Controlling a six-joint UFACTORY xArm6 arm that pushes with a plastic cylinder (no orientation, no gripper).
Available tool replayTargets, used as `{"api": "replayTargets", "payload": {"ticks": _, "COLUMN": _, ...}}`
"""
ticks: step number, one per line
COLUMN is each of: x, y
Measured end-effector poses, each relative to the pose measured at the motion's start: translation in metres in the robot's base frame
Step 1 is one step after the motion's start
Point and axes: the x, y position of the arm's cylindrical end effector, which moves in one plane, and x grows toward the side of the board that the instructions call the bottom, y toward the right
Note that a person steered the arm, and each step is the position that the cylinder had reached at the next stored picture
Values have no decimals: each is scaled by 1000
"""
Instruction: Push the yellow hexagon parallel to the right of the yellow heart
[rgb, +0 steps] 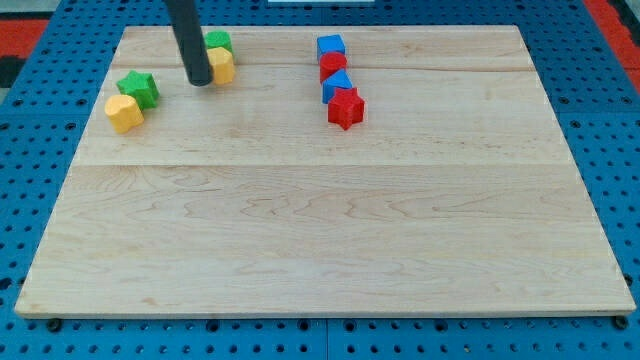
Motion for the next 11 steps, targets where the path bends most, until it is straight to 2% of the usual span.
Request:
{"api": "replayTargets", "payload": {"ticks": 2, "x": -3, "y": 80}}
{"api": "replayTargets", "payload": {"ticks": 3, "x": -24, "y": 94}}
{"api": "replayTargets", "payload": {"ticks": 4, "x": -51, "y": 83}}
{"api": "replayTargets", "payload": {"ticks": 5, "x": -56, "y": 28}}
{"api": "replayTargets", "payload": {"ticks": 6, "x": -50, "y": -18}}
{"api": "replayTargets", "payload": {"ticks": 7, "x": -21, "y": -38}}
{"api": "replayTargets", "payload": {"ticks": 9, "x": 21, "y": -38}}
{"api": "replayTargets", "payload": {"ticks": 10, "x": 8, "y": -35}}
{"api": "replayTargets", "payload": {"ticks": 11, "x": 2, "y": -5}}
